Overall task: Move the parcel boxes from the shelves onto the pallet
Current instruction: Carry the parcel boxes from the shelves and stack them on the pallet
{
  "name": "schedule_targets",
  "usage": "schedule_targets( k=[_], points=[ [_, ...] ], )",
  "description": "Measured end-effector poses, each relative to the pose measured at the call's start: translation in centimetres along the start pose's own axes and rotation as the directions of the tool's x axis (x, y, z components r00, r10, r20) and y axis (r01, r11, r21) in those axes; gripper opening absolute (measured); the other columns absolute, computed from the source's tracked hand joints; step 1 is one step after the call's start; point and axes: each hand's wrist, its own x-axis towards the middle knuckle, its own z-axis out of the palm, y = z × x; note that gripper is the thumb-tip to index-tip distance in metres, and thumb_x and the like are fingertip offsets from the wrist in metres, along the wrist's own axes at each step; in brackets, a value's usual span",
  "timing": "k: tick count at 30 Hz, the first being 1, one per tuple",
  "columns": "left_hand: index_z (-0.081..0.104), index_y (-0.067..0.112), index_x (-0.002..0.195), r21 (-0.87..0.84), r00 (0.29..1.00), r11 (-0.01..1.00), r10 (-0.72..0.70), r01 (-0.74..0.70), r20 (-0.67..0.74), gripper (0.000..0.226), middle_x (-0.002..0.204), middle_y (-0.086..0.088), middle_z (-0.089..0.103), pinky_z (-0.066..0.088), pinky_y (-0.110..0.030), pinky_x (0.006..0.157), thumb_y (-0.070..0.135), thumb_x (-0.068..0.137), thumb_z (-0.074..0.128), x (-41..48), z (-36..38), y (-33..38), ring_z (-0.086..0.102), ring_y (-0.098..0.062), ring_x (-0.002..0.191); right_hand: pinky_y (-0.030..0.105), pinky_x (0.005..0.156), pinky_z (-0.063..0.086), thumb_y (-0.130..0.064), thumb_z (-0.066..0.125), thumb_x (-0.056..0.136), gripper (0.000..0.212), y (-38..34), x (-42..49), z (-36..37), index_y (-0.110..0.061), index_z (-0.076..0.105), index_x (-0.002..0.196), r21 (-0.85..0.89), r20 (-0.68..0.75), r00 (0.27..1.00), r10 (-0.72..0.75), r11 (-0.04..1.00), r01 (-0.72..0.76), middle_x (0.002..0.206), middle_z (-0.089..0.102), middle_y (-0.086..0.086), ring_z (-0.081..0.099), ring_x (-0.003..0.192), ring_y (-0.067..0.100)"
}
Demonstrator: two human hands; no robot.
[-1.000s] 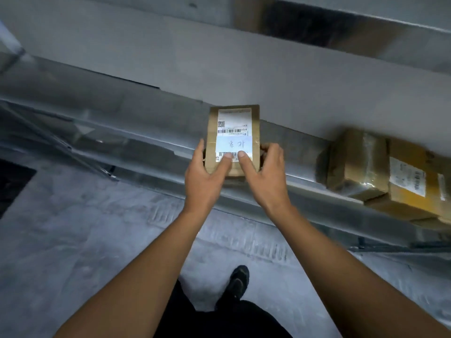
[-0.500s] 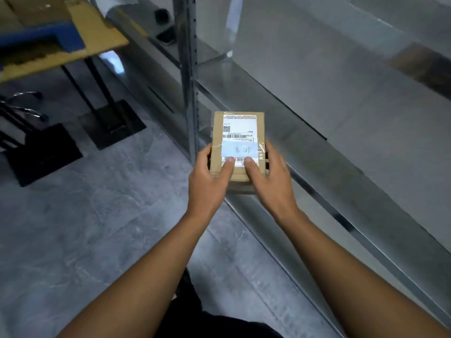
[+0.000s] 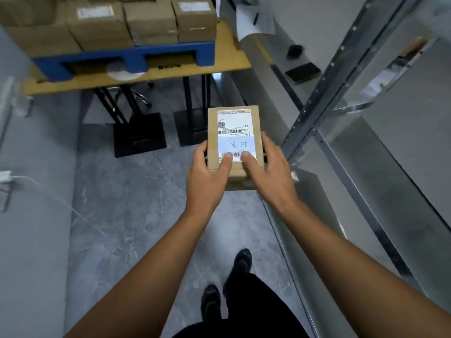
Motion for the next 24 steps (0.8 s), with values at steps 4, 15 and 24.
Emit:
schedule_targets(
  k=[4, 15, 24],
  points=[
    [0.052, 0.034, 0.141, 0.018, 0.996, 1.0, -0.022, 0.024, -0.084, 0.063, 0.118, 0.028, 0.067, 0.05, -0.005, 0.076, 0.061, 0.086, 0.066, 5.6, -1.2, -0.8, 0.063, 0.012, 0.106, 0.015, 0.089, 0.037, -0.056, 0.057, 0.097, 0.063, -0.7, 6.1, 3.6, -0.041, 0.04, 0.155, 0.023, 0.081, 0.995, -0.049, 0.999, 0.048, 0.135, 0.053, -0.016, 0.045, 0.112, -0.019],
    [0.051, 0.035, 0.14, 0.116, 0.956, 0.992, -0.018, 0.054, -0.292, 0.061, 0.115, 0.031, 0.066, 0.048, -0.003, 0.075, 0.06, 0.087, 0.067, 22.3, -2.7, 1.3, 0.063, 0.015, 0.105, 0.018, 0.097, 0.045, -0.051, 0.06, 0.1, 0.063, -4.4, 24.4, 10.7, -0.04, 0.039, 0.158, 0.181, 0.26, 0.955, -0.143, 0.979, 0.097, 0.146, 0.053, -0.009, 0.048, 0.12, -0.012],
    [0.05, 0.037, 0.14, 0.113, 0.903, 0.989, -0.04, 0.097, -0.428, 0.055, 0.112, 0.036, 0.062, 0.049, -0.004, 0.077, 0.055, 0.091, 0.068, 31.2, -6.6, 1.1, 0.06, 0.018, 0.105, 0.0, 0.082, 0.032, -0.052, 0.063, 0.1, 0.068, -8.7, 33.4, 17.3, -0.038, 0.034, 0.16, 0.201, 0.385, 0.892, -0.235, 0.965, 0.167, 0.148, 0.048, -0.008, 0.033, 0.109, -0.037]
  ],
)
